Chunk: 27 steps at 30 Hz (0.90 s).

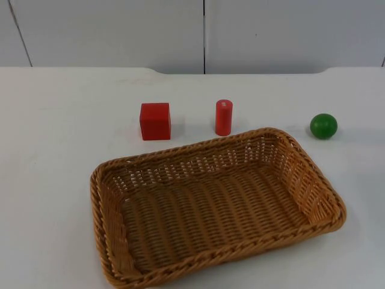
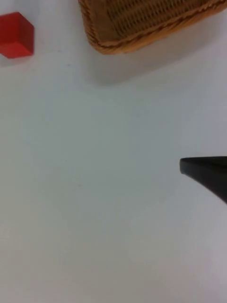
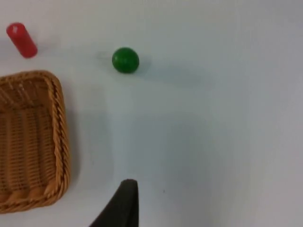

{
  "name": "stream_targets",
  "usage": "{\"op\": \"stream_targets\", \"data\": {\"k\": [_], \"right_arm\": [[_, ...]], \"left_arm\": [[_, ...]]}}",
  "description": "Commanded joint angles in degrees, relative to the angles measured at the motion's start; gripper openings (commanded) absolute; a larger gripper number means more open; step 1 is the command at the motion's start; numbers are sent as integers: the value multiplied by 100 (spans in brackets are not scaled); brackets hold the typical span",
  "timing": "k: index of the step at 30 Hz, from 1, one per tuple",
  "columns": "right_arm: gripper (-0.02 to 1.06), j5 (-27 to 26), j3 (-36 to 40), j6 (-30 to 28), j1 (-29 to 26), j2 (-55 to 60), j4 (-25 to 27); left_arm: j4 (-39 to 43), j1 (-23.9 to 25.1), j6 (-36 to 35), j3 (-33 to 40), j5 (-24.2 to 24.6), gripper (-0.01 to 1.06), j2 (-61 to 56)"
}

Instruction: Pick up the basket with the left hand and place the object to the left of the red cylinder into the basket with the right hand.

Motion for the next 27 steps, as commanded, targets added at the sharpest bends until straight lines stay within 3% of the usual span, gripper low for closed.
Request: {"op": "stream_targets", "data": {"k": [1,11,21,27], "right_arm": [[105,-59,-44,-2,-38,339,34],[105,-6,-44,-2,-38,1156,153],[105,-6,-44,-2,-38,1186,153],[105,-120,-23,-2,-38,1184,157]], "left_arm": [[-83,-22,15,-34,-107,105,309],[-95,-22,58,-34,-268,105,1044],[-123,-22,58,-23,-381,105,1105],[-921,-22,556,-23,-470,105,1613]]}}
